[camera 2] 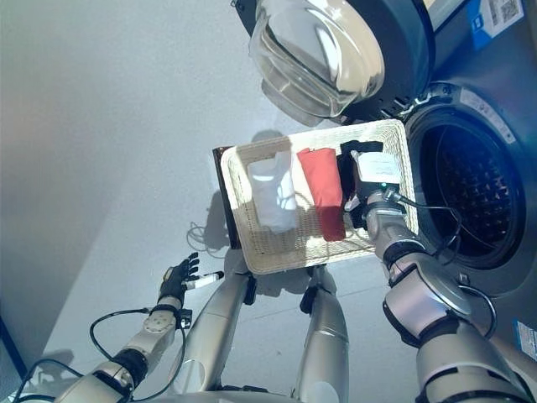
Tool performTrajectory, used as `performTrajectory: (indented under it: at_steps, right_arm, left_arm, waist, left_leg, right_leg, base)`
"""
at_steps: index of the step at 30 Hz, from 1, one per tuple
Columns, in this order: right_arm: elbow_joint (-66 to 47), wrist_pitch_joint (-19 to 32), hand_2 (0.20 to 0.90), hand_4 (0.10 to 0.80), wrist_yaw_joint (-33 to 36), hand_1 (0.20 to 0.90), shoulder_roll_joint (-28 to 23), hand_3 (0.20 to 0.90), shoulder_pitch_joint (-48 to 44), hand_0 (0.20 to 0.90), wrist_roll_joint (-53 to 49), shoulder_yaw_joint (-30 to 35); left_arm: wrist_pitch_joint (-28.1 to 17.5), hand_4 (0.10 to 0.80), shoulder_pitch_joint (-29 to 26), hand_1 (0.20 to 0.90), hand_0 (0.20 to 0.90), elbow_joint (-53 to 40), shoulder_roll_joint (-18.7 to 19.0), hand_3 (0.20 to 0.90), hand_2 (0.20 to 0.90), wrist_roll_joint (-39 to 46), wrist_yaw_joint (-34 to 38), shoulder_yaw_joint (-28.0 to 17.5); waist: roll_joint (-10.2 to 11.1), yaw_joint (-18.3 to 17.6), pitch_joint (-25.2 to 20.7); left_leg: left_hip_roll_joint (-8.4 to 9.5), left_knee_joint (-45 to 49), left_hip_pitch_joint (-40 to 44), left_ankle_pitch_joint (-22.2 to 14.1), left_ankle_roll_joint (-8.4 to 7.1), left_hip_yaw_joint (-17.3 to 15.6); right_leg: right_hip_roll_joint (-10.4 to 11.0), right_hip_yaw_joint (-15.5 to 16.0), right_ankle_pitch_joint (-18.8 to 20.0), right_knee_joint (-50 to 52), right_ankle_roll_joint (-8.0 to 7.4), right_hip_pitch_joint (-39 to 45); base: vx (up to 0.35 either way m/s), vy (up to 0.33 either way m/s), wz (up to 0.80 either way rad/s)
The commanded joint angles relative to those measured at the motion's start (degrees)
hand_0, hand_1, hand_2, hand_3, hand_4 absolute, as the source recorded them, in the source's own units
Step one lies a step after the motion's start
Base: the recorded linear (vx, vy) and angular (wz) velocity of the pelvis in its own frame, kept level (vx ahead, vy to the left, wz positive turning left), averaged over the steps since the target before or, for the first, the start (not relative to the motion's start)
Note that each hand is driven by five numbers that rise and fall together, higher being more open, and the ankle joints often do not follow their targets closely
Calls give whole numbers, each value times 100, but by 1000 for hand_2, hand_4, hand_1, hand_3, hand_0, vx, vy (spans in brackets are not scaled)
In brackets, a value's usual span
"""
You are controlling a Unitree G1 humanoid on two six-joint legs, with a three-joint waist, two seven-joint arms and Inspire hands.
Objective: Pick up the clothes and place them into the washing machine
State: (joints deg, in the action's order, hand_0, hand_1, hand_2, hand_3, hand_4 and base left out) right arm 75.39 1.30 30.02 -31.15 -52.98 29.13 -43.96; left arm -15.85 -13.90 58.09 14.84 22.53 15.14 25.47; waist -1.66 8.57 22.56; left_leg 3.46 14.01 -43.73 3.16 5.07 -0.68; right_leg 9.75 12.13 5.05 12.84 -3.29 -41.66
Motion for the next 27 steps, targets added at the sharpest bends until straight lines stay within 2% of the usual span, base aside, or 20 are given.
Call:
performTrajectory:
  at_steps: [1, 14, 18, 27]
  right_arm:
    - [94, -229, 900, 800, 408, 900, -657, 900, -555, 900, 177, -267]
    - [277, -410, 900, 800, 394, 900, -888, 900, -951, 900, 407, -438]
    - [325, -447, 900, 800, 379, 900, -1031, 900, -1237, 900, 472, -573]
    - [366, -469, 900, 800, 388, 900, -1505, 900, -1694, 900, 401, -839]
  left_arm:
    - [-237, 800, 214, 900, 900, -184, 161, 900, 900, 92, 168, -74]
    - [-230, 800, 236, 900, 900, -406, 171, 900, 900, 224, 118, -3]
    - [-211, 800, 175, 900, 900, -467, 165, 900, 900, 305, 109, 15]
    - [-221, 800, 283, 900, 900, -775, 255, 900, 900, 568, 150, -115]
  waist:
    - [-190, 76, -8]
    - [-380, 96, 72]
    - [-453, 81, 143]
    - [-646, 59, 252]
  left_leg:
    - [-7, 637, -158, -567, -686, 155]
    - [-26, 736, -480, -502, -697, 174]
    - [-34, 957, -859, -525, -700, 177]
    - [-27, 2242, -1971, -959, -618, 199]
  right_leg:
    - [-90, -78, -415, 377, -70, 204]
    - [-70, -124, -507, 698, -16, -235]
    - [-57, -126, -630, 1031, 15, -613]
    - [47, -260, -1212, 2592, 166, -1789]
  base:
    - [-15, 0, -4]
    - [0, 0, 0]
    - [-30, -26, 6]
    - [-29, -4, 7]
